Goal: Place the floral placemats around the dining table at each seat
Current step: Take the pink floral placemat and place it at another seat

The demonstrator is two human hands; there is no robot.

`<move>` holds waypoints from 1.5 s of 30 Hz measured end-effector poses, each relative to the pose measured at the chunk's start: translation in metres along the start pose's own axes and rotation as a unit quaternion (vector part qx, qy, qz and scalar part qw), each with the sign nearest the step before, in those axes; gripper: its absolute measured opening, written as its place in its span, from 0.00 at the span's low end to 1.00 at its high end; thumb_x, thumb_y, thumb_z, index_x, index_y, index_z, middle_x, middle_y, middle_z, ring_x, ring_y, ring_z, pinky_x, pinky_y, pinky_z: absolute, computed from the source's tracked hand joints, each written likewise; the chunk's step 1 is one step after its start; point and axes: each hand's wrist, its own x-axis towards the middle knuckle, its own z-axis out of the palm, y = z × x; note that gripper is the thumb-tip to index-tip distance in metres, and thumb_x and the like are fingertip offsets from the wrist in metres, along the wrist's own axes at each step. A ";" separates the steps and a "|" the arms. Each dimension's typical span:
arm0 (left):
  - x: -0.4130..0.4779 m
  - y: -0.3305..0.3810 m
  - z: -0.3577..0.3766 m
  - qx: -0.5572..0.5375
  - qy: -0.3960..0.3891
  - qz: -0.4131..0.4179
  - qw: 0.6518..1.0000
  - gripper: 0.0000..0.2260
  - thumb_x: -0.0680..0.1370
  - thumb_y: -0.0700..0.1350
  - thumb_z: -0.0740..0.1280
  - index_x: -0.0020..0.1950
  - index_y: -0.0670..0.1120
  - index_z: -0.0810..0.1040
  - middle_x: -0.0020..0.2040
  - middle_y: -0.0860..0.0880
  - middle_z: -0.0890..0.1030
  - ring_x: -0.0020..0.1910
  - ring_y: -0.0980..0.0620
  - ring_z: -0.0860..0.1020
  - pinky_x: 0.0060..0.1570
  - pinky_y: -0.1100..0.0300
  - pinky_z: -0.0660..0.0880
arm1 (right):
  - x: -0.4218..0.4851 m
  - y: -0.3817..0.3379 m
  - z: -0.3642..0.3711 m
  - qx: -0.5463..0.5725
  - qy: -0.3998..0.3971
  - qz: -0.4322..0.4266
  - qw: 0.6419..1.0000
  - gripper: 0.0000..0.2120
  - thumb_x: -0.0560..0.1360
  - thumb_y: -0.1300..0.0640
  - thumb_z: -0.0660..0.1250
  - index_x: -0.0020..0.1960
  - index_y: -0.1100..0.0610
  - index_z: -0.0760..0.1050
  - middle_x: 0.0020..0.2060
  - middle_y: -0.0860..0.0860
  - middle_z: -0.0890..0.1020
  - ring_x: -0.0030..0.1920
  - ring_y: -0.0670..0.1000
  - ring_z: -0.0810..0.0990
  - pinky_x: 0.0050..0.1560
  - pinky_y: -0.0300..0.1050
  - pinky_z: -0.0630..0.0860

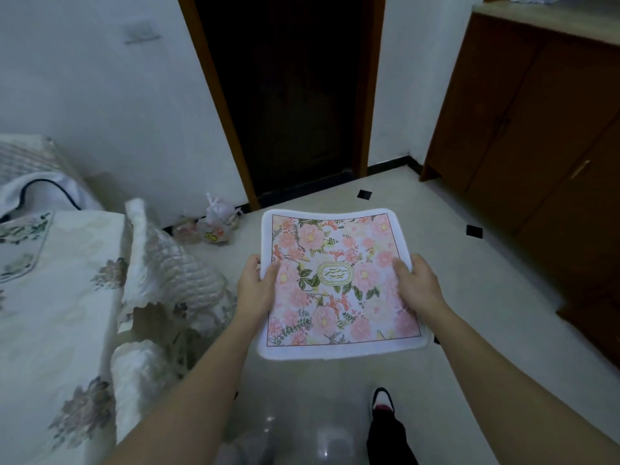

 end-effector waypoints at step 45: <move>0.303 -0.028 -0.320 -0.093 0.492 -0.120 0.857 0.05 0.82 0.52 0.63 0.52 0.51 0.72 0.47 0.48 0.84 0.41 0.51 0.84 0.35 0.57 0.79 | 0.255 -0.436 0.504 -0.120 -0.387 -0.307 0.861 0.13 0.82 0.47 0.57 0.57 0.56 0.72 0.50 0.55 0.80 0.49 0.57 0.80 0.48 0.53 0.78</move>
